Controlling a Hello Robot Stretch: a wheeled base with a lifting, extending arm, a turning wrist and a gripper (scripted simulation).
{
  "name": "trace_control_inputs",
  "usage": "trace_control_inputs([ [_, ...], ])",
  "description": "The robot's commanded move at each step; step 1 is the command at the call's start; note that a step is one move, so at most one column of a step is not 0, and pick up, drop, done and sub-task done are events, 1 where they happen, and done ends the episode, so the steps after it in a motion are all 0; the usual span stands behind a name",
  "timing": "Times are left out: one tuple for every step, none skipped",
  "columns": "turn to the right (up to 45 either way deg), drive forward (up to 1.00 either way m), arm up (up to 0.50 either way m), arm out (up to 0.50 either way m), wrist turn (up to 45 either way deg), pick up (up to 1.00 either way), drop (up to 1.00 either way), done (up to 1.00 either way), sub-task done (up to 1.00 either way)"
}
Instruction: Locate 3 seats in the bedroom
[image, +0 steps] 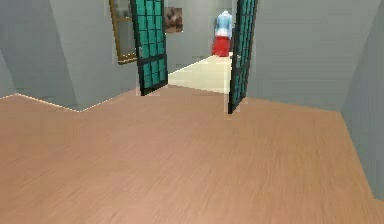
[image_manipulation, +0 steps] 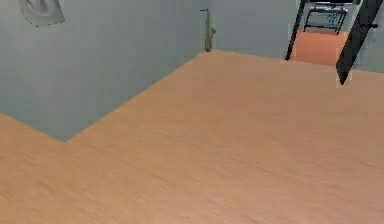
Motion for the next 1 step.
trace_control_inputs([
  [0.0, 0.15, 0.00, 0.00, 0.0, 0.00, 0.00, 0.00, 0.00],
])
